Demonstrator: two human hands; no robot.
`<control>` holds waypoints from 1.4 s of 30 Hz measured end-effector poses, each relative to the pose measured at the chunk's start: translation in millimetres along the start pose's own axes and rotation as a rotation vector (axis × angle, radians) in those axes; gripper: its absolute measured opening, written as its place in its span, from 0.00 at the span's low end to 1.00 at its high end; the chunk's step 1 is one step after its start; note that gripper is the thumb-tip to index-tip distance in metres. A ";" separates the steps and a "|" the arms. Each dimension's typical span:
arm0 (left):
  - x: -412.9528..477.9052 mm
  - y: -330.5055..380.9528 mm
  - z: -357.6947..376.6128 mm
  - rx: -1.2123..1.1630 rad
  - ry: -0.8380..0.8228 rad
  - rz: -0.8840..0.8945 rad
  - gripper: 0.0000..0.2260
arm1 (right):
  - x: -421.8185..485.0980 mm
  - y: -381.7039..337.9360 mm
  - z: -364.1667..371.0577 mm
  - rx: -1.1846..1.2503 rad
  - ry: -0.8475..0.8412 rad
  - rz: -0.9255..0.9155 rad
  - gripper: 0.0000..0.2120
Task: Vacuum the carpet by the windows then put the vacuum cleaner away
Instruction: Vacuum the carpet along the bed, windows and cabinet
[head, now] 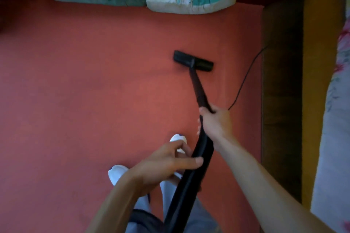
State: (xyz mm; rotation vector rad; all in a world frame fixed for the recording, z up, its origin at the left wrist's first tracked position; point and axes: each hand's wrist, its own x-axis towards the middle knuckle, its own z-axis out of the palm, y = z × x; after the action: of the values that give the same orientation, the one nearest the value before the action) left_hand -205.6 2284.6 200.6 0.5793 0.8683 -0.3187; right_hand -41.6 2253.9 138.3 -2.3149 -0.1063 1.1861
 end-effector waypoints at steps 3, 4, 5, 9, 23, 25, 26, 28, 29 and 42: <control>-8.4 -7.2 -16.2 -0.035 -0.107 -0.063 0.11 | -11.6 5.8 15.8 -0.081 -0.083 -0.001 0.06; -7.9 -8.1 -20.4 -0.041 -0.101 -0.069 0.11 | -7.8 6.8 22.6 -0.118 -0.092 0.002 0.09; -4.8 -9.2 -23.9 -0.043 -0.072 -0.061 0.11 | -1.8 5.4 29.3 -0.150 -0.096 0.010 0.12; 24.4 -1.0 -23.6 -0.045 0.184 0.058 0.16 | 44.2 -23.1 48.0 -0.248 -0.068 -0.051 0.14; 93.0 47.7 -13.1 -0.240 0.447 0.267 0.16 | 113.1 -108.8 61.2 -0.359 0.012 -0.172 0.17; 77.8 31.1 -11.2 -0.247 0.382 0.216 0.14 | 96.6 -83.7 54.0 -0.363 -0.047 -0.150 0.17; 66.1 23.6 -12.1 -0.244 0.316 0.187 0.13 | 84.6 -74.0 50.7 -0.360 -0.088 -0.141 0.16; 35.5 7.4 -15.8 -0.213 0.143 0.135 0.13 | 51.8 -58.1 41.4 -0.382 -0.175 -0.137 0.11; 20.1 -0.9 -19.0 -0.182 0.057 0.128 0.14 | 34.4 -52.7 36.1 -0.406 -0.227 -0.134 0.08; -8.4 -2.2 -66.3 -0.365 0.345 0.204 0.09 | 30.0 -80.1 151.5 -0.654 -0.248 -0.332 0.15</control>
State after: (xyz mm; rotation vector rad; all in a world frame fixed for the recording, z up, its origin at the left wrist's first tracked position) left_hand -253.0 2322.7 172.8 0.3806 1.1574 0.1317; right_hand -127.2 2395.3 84.1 -2.5115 -1.0651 1.3936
